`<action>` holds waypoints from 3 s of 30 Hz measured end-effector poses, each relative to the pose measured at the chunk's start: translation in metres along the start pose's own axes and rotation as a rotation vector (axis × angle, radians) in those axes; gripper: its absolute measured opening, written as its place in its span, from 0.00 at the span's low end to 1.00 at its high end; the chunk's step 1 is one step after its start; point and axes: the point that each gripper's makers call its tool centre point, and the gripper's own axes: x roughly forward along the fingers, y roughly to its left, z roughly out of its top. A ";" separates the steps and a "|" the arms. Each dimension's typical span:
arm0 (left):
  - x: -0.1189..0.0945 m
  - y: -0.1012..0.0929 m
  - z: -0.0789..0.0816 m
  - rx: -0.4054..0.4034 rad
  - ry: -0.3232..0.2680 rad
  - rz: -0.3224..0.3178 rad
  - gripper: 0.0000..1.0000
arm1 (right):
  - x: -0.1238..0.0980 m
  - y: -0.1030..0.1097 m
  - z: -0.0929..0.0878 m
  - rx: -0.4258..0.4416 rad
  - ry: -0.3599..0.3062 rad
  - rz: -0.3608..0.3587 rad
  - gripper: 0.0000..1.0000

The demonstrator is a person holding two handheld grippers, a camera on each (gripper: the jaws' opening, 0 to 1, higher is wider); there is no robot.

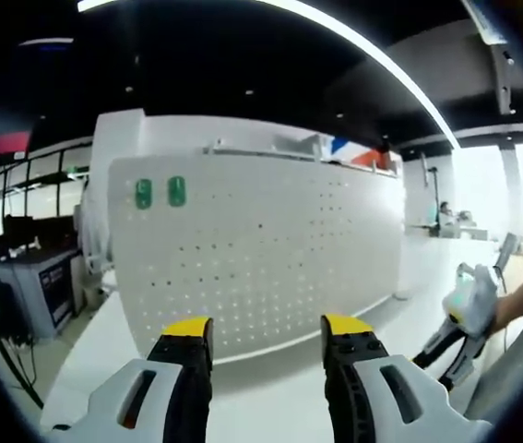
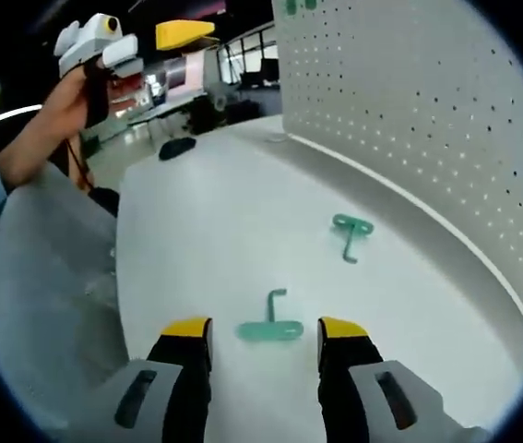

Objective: Insert the hook assembly into the mounting plate slot until the hook locks in place.

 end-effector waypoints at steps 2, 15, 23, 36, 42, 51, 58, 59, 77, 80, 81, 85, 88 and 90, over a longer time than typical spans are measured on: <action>0.000 0.000 0.000 -0.002 -0.001 0.001 0.48 | 0.001 0.000 0.000 0.000 0.000 -0.003 0.44; 0.000 0.000 -0.001 -0.012 0.003 -0.004 0.47 | 0.006 -0.003 -0.004 0.004 0.010 -0.003 0.39; 0.000 0.000 -0.003 -0.016 0.007 -0.004 0.46 | 0.008 -0.004 -0.005 0.009 0.011 -0.004 0.35; -0.001 0.001 -0.002 -0.019 0.006 -0.004 0.46 | 0.011 -0.005 -0.008 0.006 0.017 -0.005 0.31; -0.001 0.002 -0.003 -0.021 0.007 -0.005 0.46 | 0.011 -0.005 -0.008 0.003 0.017 -0.006 0.29; -0.001 0.002 -0.002 -0.023 0.004 -0.008 0.45 | 0.009 -0.005 -0.001 0.001 -0.005 -0.012 0.29; -0.001 0.000 -0.002 -0.024 0.004 -0.014 0.45 | 0.006 -0.007 0.003 -0.007 -0.024 -0.018 0.29; -0.001 0.000 -0.002 -0.024 0.004 -0.015 0.45 | 0.004 -0.007 0.004 -0.009 -0.028 -0.021 0.29; 0.000 -0.004 -0.002 -0.023 0.012 -0.035 0.45 | -0.011 -0.015 0.031 -0.056 -0.100 -0.061 0.29; 0.000 -0.006 -0.002 -0.020 0.015 -0.041 0.45 | -0.013 -0.016 0.036 -0.067 -0.113 -0.067 0.29; 0.000 -0.006 -0.003 -0.021 0.017 -0.044 0.45 | -0.014 -0.016 0.038 -0.072 -0.118 -0.071 0.29; 0.000 -0.010 -0.003 -0.021 0.028 -0.060 0.44 | -0.021 -0.017 0.047 -0.086 -0.143 -0.083 0.29; 0.001 -0.014 0.000 -0.013 0.032 -0.079 0.44 | -0.027 -0.018 0.055 -0.094 -0.164 -0.092 0.29; 0.001 -0.017 0.001 -0.007 0.033 -0.092 0.44 | -0.030 -0.017 0.061 -0.106 -0.178 -0.098 0.29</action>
